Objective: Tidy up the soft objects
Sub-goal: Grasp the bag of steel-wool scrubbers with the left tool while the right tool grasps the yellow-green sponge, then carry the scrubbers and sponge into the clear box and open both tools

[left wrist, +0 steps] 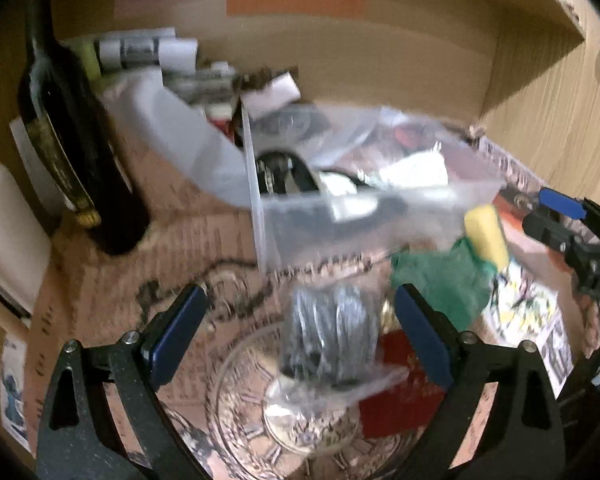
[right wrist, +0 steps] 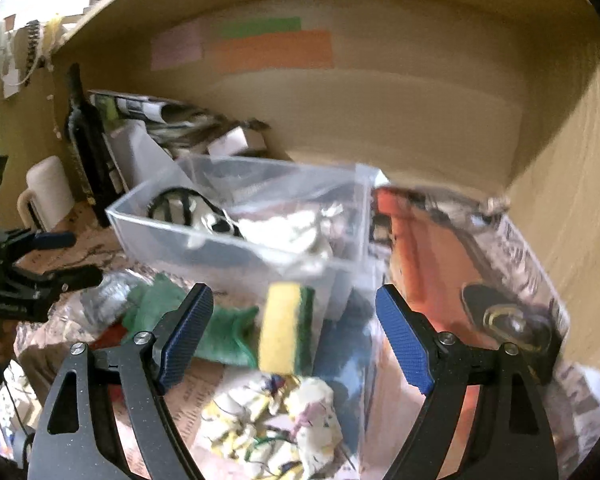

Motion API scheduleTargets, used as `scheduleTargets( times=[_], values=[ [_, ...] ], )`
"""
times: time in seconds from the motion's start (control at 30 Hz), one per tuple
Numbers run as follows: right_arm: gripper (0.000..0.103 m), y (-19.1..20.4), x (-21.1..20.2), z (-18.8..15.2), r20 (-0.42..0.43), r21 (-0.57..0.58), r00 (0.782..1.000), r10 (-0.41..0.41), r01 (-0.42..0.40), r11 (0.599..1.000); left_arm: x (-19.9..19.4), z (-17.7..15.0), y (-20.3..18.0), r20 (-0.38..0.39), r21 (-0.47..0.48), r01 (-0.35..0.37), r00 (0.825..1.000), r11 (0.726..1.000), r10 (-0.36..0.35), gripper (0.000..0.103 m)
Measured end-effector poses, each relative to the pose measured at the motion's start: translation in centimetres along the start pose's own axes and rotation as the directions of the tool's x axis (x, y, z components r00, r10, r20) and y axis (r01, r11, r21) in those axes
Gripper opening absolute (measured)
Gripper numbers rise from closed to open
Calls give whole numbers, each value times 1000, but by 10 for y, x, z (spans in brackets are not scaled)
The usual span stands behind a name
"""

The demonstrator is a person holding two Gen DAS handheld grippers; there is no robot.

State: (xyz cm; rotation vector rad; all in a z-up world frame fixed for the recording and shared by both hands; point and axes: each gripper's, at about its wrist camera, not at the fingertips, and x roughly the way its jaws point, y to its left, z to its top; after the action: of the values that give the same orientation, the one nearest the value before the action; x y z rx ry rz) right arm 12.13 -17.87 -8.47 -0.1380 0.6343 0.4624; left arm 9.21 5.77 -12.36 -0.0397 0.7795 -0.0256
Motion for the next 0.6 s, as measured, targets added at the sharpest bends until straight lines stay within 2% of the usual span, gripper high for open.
scheduleTargets(
  times=[0.17,0.3,0.5,0.53,0.57,0.6],
  values=[
    [81,-13,18,-11,-77,59,997,24,-19,998,16,-14,-4,-52,6,9,999,1000,-9,96],
    [67,-14,31,-15,-124,69,991,46,-37,997,25,-18,-2,-67,-11,25,997,1000,-26,95],
    [38,-12,43,-20,-167,80,982,91,-79,994,31,-25,1,-77,-67,74,994,995,-79,71],
    [33,-11,43,-21,-167,80,981,94,-82,993,29,-26,1,-69,-72,79,994,994,-84,62],
    [32,-11,43,-21,-165,78,981,96,-84,993,27,-26,0,-60,-70,77,995,995,-81,56],
    [31,-10,43,-21,-163,74,982,95,-84,994,23,-27,-1,-52,-62,70,996,996,-73,55]
  ],
)
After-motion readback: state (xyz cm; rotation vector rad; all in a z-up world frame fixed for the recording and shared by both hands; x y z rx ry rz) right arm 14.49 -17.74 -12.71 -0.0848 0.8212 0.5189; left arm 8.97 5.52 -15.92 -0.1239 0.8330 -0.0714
